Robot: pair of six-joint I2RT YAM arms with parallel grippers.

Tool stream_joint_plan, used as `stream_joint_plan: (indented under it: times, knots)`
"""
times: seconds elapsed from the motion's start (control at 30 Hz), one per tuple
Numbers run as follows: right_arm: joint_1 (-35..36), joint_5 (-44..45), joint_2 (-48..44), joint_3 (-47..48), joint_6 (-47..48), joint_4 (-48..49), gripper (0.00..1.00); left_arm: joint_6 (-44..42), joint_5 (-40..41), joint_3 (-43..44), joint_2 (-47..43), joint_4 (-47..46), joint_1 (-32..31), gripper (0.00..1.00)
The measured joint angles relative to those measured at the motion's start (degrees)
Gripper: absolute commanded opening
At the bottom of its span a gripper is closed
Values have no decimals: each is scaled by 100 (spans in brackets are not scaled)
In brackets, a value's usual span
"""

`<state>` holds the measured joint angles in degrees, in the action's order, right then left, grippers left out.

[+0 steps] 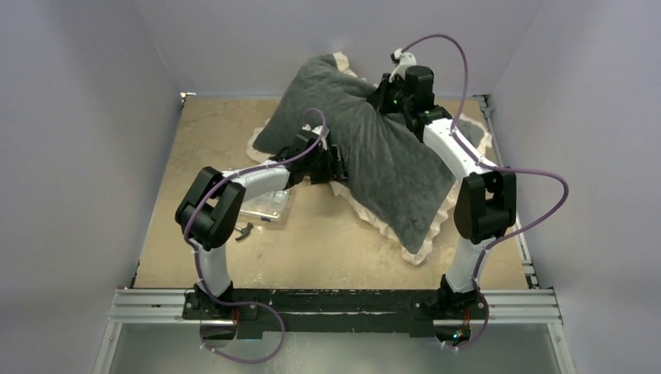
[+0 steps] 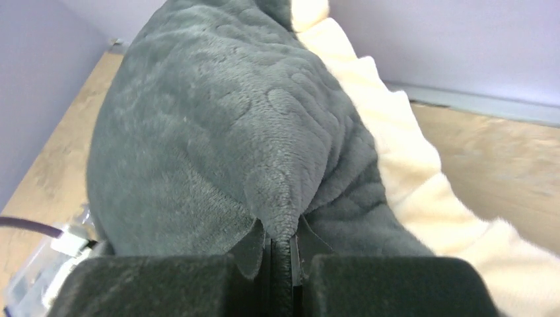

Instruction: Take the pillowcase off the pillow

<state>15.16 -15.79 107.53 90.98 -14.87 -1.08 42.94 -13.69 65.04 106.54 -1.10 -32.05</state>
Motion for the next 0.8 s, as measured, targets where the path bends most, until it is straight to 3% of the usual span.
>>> stream_joint_plan:
  times: [0.2,0.37,0.63,0.8]
  knots:
    - [350,1471,-680,490,216,-612,0,2,63,1147,605,-105,-337,75]
    - [774,2122,-1451,-52,304,-426,0,157,72,1386,702,-444,-468,76]
    - [1235,2382,-1596,-1635,-153,367,0,448,560,-122,629,-1137,-466,77]
    - [1790,2374,-1563,-1893,-481,970,0,658,951,-1248,-142,-1580,-468,77]
